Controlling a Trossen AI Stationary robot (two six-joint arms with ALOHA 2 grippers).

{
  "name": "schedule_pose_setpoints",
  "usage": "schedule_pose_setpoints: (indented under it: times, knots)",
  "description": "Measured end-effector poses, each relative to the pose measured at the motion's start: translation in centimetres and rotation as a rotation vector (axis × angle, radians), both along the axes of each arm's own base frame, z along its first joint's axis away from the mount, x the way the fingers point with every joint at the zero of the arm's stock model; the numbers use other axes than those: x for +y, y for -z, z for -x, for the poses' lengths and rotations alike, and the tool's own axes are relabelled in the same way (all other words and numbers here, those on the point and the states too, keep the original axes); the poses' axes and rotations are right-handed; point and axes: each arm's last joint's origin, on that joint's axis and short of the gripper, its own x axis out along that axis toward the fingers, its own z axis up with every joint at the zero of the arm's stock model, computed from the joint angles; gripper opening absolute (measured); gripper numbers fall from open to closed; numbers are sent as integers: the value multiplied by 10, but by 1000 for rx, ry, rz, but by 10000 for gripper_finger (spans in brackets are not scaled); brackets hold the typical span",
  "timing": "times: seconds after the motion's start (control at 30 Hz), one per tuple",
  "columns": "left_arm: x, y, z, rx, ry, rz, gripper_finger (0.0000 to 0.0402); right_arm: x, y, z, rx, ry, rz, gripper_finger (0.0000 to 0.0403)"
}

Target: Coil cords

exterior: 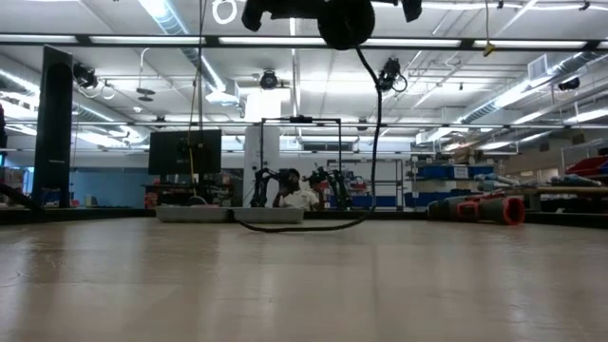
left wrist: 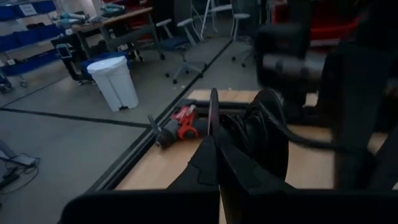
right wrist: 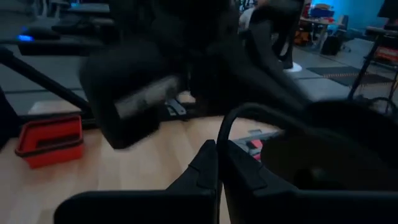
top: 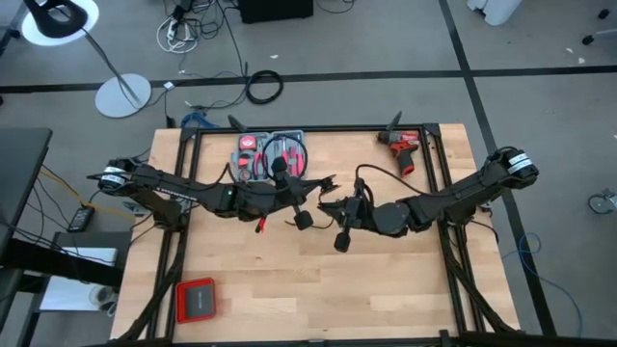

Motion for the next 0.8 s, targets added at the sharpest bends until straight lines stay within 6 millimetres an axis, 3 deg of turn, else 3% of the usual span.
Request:
schedule_pose_setpoints:
  times: [0.43, 0.8]
  knots:
    - [-5, -15, -3, -179, 146, 66, 0, -5, 10, 1, 90, 59, 20, 6]
    - [-6, -10, -4, -142, 192, 96, 0, 7, 19, 12, 197, 134, 128, 24]
